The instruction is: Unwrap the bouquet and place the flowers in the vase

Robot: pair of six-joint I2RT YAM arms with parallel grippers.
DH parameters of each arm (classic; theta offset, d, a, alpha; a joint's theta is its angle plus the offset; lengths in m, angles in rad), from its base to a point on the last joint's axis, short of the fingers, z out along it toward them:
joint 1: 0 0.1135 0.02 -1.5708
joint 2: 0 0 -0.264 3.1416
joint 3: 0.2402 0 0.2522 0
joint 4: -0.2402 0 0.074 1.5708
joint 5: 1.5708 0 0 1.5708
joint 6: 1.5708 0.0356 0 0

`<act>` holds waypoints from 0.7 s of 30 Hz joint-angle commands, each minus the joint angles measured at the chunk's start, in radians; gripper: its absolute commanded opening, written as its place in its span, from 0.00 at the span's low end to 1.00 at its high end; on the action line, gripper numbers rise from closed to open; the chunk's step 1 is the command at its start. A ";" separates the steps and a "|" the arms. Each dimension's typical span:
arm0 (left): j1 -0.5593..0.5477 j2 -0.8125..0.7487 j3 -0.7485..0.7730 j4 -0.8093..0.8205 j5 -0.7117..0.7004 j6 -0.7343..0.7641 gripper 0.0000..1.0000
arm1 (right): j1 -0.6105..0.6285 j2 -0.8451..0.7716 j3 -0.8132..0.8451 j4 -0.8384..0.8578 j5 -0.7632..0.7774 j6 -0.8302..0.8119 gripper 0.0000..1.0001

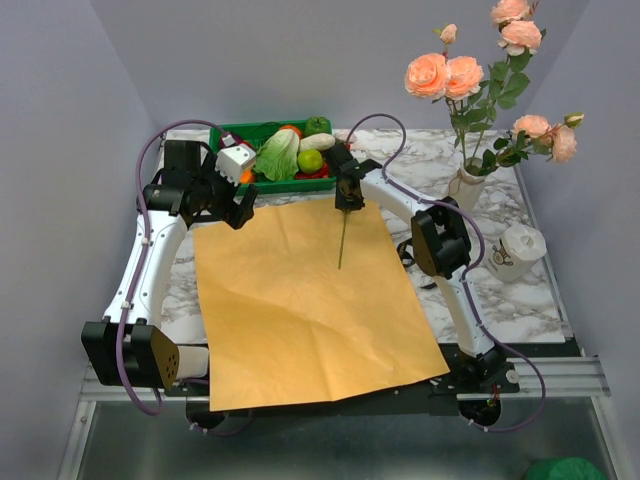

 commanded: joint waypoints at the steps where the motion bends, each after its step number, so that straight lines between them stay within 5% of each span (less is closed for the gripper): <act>1: 0.008 -0.023 0.034 -0.004 0.009 0.000 0.99 | -0.003 0.046 0.043 -0.041 -0.037 0.021 0.35; 9: 0.008 -0.054 0.057 -0.027 0.003 0.017 0.99 | -0.001 0.028 0.022 -0.139 -0.055 0.049 0.27; 18: 0.008 -0.094 0.051 -0.045 0.016 0.015 0.99 | 0.003 -0.174 -0.308 -0.064 -0.026 0.083 0.01; 21: 0.008 -0.109 0.041 -0.045 0.021 0.012 0.99 | 0.022 -0.257 -0.434 0.015 0.015 0.061 0.01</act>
